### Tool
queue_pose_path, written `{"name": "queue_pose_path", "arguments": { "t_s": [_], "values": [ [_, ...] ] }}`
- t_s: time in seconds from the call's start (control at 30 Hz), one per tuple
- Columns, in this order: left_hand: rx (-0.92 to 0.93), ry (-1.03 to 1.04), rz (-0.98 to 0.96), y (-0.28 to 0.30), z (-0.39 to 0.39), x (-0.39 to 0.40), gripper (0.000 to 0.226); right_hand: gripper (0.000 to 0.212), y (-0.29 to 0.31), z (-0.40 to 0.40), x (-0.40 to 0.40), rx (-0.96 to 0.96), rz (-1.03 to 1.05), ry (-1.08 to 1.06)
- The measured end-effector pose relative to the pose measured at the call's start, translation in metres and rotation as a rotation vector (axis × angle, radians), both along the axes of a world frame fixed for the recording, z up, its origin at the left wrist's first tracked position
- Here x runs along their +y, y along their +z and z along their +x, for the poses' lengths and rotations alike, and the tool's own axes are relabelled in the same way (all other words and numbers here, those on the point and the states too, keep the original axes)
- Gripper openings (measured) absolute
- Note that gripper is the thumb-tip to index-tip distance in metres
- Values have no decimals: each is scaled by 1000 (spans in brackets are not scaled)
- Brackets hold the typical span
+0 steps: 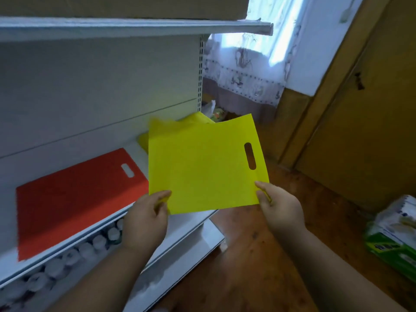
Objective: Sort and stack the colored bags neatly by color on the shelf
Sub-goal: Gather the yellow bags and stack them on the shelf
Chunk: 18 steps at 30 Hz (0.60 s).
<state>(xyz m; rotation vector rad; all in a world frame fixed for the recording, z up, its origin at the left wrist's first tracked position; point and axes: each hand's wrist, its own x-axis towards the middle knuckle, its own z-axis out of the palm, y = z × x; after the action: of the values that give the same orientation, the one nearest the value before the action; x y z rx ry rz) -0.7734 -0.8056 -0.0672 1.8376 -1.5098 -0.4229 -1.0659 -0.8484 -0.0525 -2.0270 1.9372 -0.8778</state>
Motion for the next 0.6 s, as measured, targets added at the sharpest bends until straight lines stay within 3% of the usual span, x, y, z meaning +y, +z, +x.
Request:
{"name": "queue_pose_path", "arguments": {
  "t_s": [0.23, 0.6],
  "values": [
    [-78, 159, 88, -5, 14, -56, 35, 37, -7, 29, -116, -5, 67, 155],
    [-362, 262, 296, 10, 10, -165, 38, 38, 5, 35, -264, 136, 11, 276]
  ]
}}
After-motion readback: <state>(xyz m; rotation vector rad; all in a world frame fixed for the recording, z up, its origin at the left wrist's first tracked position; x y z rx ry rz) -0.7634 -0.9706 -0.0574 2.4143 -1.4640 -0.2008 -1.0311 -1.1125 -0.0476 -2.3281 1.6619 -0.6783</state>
